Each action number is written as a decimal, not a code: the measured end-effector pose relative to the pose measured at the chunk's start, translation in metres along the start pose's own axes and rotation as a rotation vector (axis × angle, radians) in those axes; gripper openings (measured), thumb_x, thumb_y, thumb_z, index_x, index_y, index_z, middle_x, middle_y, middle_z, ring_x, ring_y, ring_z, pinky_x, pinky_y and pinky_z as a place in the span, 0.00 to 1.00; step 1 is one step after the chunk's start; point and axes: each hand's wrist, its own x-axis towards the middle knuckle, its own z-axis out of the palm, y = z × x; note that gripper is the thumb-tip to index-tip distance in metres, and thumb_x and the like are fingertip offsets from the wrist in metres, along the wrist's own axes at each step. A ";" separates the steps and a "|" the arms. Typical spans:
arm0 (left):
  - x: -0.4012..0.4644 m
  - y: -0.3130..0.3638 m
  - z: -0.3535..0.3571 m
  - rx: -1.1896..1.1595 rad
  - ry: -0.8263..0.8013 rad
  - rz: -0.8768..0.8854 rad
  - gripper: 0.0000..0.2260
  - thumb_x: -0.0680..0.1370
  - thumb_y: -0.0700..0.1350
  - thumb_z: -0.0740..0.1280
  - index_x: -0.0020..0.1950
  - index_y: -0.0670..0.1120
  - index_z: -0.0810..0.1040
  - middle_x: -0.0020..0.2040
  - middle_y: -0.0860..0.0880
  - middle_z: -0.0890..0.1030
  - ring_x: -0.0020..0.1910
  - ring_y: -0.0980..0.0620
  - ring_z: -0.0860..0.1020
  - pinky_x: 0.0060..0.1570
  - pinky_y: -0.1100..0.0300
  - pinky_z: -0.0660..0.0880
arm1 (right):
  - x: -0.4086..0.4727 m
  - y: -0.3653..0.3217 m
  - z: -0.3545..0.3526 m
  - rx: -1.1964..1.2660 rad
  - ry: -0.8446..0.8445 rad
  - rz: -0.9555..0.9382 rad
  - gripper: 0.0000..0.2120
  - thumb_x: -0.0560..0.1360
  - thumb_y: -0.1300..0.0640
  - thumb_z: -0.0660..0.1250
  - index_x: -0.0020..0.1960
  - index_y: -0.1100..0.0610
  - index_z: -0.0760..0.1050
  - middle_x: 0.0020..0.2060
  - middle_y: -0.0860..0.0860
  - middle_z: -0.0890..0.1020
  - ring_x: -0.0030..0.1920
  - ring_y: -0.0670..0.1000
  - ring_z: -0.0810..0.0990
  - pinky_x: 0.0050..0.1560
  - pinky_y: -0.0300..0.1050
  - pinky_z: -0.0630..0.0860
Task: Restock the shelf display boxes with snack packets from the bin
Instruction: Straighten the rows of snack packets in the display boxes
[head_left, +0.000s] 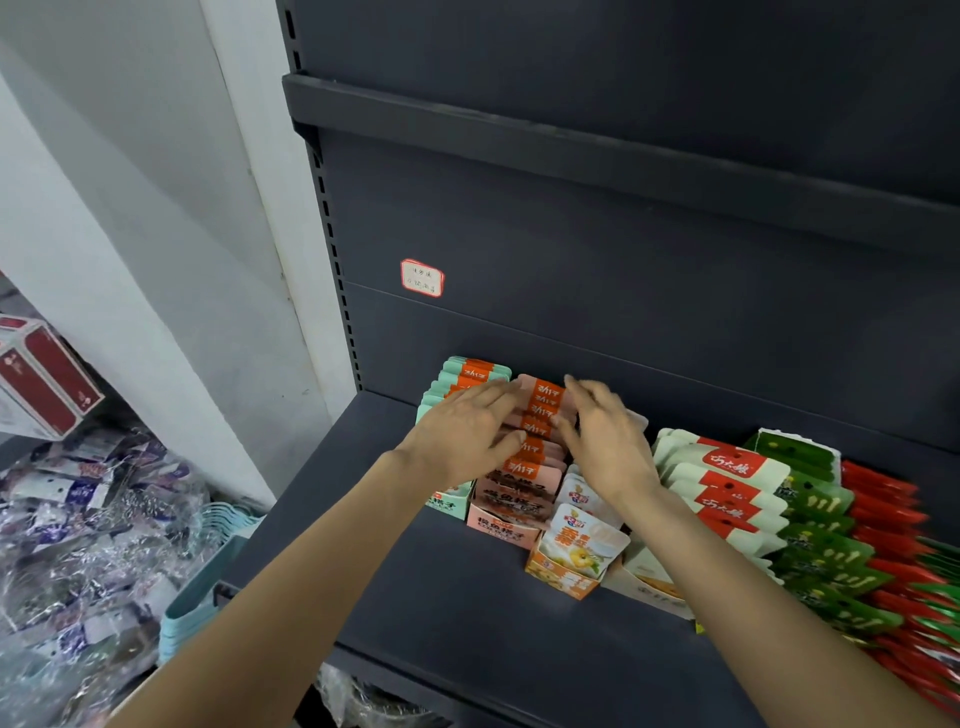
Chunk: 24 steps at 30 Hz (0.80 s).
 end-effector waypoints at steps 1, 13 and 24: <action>0.002 0.001 -0.001 0.000 -0.004 -0.009 0.25 0.81 0.54 0.54 0.77 0.49 0.54 0.77 0.51 0.57 0.76 0.53 0.53 0.74 0.56 0.52 | 0.001 0.000 0.001 -0.017 -0.030 -0.010 0.23 0.81 0.51 0.55 0.75 0.56 0.59 0.69 0.51 0.66 0.67 0.51 0.67 0.63 0.46 0.70; -0.003 -0.002 -0.004 -0.149 0.089 -0.013 0.20 0.81 0.43 0.57 0.74 0.48 0.63 0.73 0.50 0.65 0.72 0.52 0.61 0.69 0.62 0.56 | 0.005 0.006 -0.006 0.083 -0.084 -0.083 0.21 0.82 0.54 0.55 0.74 0.53 0.63 0.68 0.50 0.67 0.66 0.50 0.67 0.64 0.48 0.70; -0.043 0.003 0.013 0.117 -0.073 0.132 0.23 0.83 0.53 0.45 0.77 0.51 0.44 0.77 0.55 0.43 0.71 0.62 0.36 0.68 0.66 0.35 | -0.017 0.006 -0.005 0.196 -0.098 -0.172 0.16 0.77 0.52 0.65 0.65 0.51 0.75 0.62 0.46 0.73 0.65 0.47 0.68 0.66 0.46 0.68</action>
